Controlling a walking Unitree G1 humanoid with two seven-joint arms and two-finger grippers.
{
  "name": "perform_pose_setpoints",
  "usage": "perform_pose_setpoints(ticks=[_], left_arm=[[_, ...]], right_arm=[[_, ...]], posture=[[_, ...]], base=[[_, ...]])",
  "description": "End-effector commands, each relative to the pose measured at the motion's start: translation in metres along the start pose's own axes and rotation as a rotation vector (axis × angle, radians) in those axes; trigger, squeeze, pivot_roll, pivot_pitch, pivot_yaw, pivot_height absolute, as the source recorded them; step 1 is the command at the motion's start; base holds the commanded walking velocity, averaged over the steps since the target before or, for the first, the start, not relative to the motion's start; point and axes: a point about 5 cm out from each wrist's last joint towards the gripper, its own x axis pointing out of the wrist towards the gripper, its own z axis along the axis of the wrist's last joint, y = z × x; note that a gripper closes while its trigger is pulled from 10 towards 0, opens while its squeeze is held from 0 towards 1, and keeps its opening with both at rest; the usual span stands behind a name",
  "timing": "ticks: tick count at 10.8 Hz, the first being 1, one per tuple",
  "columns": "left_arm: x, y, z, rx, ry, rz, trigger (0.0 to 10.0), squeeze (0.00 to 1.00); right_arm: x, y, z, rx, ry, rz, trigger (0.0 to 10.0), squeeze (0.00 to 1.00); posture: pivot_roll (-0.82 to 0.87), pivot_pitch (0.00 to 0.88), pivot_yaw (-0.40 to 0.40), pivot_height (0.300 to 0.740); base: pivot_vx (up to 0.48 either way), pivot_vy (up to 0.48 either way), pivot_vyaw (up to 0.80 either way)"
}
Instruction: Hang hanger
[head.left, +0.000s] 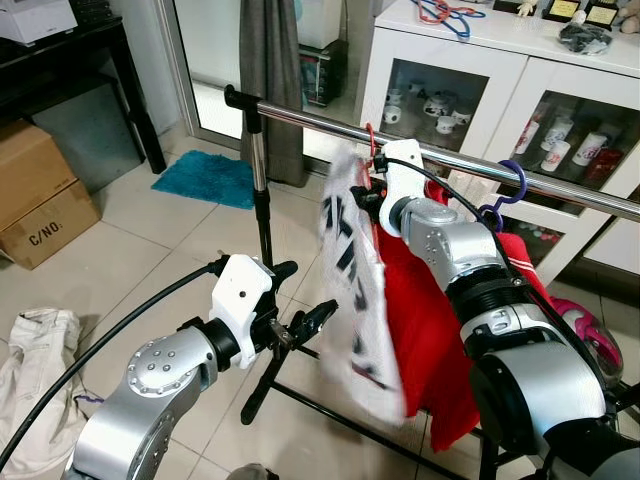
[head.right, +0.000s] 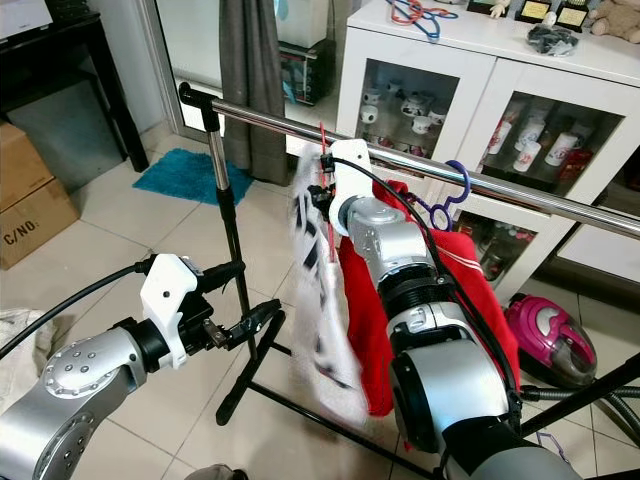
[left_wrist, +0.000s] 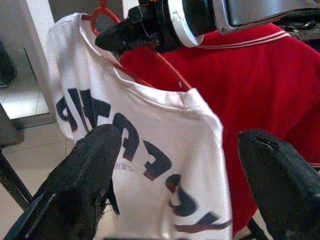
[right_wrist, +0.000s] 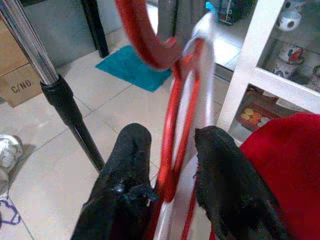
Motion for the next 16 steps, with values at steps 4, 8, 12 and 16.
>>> perform_pose_setpoints(ticks=[4,8,12,16], left_arm=[[0.0013,0.0002,0.0004,0.023,0.012,-0.014,10.0,0.0],[0.0007,0.0004,-0.0013,0.032,0.02,-0.011,10.0,0.0],[-0.0003,0.0006,-0.0031,0.042,0.025,-0.002,10.0,0.0],[-0.0005,0.0007,-0.0039,0.045,0.028,0.001,10.0,0.0]], right_arm=[[-0.0007,-0.0028,0.0031,0.003,0.019,-0.001,0.0,0.0],[-0.0036,-0.0036,0.0083,-0.048,0.006,0.011,0.0,0.0],[-0.0074,-0.0051,0.0078,-0.093,-0.008,0.011,6.4,0.0],[-0.0095,-0.0061,0.007,-0.075,-0.007,0.009,10.0,1.0]], posture=[[0.16,0.017,-0.027,0.74],[0.16,0.002,-0.026,0.74],[0.16,0.0,-0.024,0.74],[0.16,0.0,-0.022,0.74]], base=[[0.0,0.0,0.0],[0.0,0.0,0.0],[0.0,0.0,0.0],[0.0,0.0,0.0]])
